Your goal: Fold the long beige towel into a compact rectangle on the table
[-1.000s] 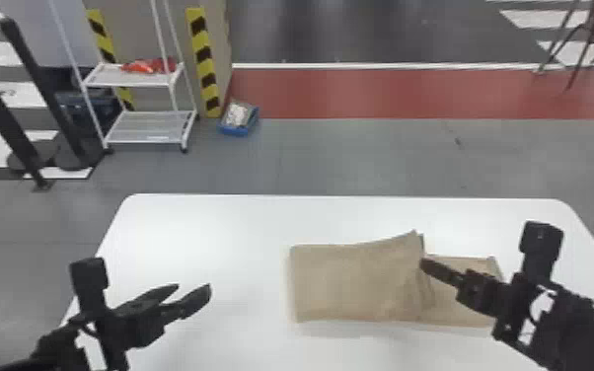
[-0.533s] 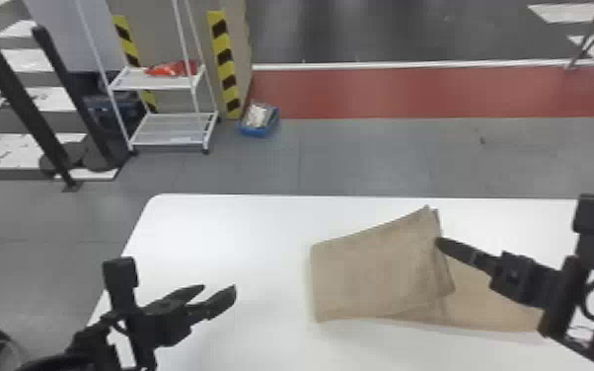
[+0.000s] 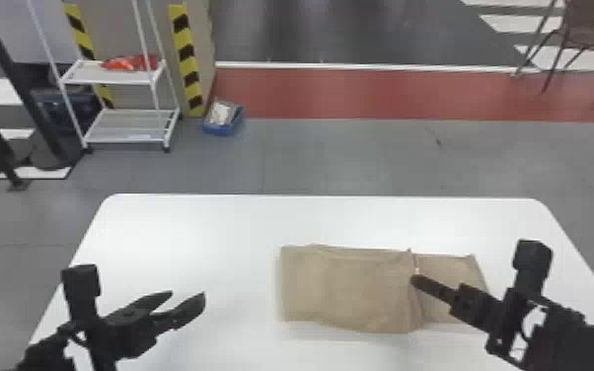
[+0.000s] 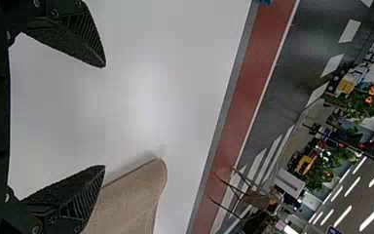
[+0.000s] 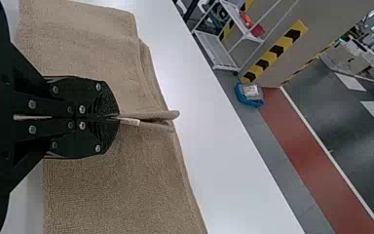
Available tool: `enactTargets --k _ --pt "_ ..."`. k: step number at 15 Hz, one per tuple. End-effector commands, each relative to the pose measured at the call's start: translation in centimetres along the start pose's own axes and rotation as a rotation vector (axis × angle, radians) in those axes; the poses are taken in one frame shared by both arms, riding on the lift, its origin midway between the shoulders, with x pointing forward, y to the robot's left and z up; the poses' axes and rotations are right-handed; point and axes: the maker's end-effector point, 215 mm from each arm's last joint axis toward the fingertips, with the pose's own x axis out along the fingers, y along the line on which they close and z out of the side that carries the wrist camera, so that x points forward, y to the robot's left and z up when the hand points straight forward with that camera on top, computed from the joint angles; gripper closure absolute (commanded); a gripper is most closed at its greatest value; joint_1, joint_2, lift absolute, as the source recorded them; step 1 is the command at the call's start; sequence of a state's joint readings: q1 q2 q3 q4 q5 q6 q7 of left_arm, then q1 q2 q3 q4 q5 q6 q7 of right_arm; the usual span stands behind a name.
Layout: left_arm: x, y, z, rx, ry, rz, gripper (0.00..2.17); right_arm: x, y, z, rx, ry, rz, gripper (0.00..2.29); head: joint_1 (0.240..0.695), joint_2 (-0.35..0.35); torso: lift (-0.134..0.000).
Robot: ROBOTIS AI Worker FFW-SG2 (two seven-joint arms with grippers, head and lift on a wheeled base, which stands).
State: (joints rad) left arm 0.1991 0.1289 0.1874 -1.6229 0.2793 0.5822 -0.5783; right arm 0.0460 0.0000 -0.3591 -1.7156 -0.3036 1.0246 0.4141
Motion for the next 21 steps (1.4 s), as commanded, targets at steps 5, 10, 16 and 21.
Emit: enactTargets --k 5,10,16,21 --pt "-0.1 0.2 0.0 0.002 -0.003 0.004 0.16 -6.4 4.0 4.1 0.019 -0.066 0.091 1.24 0.695 -0.003 0.0" --pt "0.4 -0.6 -0.6 0.011 0.004 -0.011 0.16 -4.3 -5.0 1.2 0.132 -0.051 -0.042 1.24 0.695 -0.071 0.0" --pt "0.2 -0.4 -1.1 0.012 0.012 -0.002 0.16 -2.5 -3.3 1.5 0.095 -0.021 -0.018 1.24 0.695 -0.106 0.0" --pt "0.1 -0.2 -1.1 0.011 0.012 0.001 0.16 -10.8 -4.9 7.3 0.141 -0.113 -0.011 1.24 0.695 -0.096 0.0"
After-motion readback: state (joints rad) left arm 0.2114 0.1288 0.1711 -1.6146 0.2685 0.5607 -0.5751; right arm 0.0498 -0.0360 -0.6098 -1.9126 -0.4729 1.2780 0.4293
